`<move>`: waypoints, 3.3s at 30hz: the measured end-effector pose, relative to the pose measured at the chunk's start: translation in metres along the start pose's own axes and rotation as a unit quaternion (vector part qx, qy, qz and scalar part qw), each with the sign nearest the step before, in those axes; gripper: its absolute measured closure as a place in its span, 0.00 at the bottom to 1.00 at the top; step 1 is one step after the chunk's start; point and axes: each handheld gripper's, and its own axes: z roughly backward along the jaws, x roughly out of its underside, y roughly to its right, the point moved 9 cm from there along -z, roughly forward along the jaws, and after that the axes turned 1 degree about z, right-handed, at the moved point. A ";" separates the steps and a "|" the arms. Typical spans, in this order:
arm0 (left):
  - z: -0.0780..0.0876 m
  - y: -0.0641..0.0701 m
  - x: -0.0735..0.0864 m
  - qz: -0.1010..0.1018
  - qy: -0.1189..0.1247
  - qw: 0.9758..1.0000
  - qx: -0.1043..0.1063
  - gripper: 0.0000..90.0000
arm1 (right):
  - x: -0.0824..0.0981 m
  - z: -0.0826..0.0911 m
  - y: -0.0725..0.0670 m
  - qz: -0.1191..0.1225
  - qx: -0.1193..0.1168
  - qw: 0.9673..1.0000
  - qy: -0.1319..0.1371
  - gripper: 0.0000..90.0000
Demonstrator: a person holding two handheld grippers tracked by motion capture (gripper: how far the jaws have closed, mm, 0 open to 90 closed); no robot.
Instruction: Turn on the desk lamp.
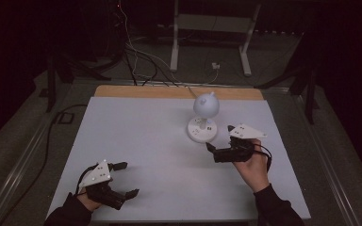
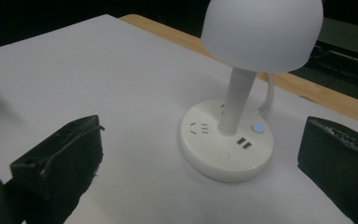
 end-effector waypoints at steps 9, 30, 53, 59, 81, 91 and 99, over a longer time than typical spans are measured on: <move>0.000 0.001 0.000 0.000 -0.001 1.000 0.001 0.00 | 0.001 -0.017 0.009 -0.006 0.014 1.000 -0.007 0.00; 0.000 0.001 0.000 0.000 0.000 1.000 0.001 0.00 | 0.013 -0.058 0.020 -0.028 0.015 0.999 -0.031 0.00; -0.001 0.001 0.000 0.003 -0.001 1.000 0.006 0.00 | 0.032 -0.078 0.030 -0.054 0.079 0.994 -0.052 0.24; -0.001 0.001 0.000 0.004 -0.001 1.000 0.007 0.00 | 0.033 -0.078 0.034 -0.056 0.093 0.992 -0.058 0.46; -0.001 0.001 0.000 0.006 -0.001 1.000 0.008 0.00 | 0.041 -0.086 0.033 -0.037 0.091 0.990 -0.098 1.00; -0.001 0.002 0.000 0.005 0.000 1.000 0.010 0.00 | 0.046 -0.096 0.032 -0.036 0.089 0.990 -0.107 1.00; -0.001 0.002 0.001 0.005 -0.001 1.000 0.010 0.00 | 0.049 -0.100 0.034 -0.037 0.093 0.989 -0.111 1.00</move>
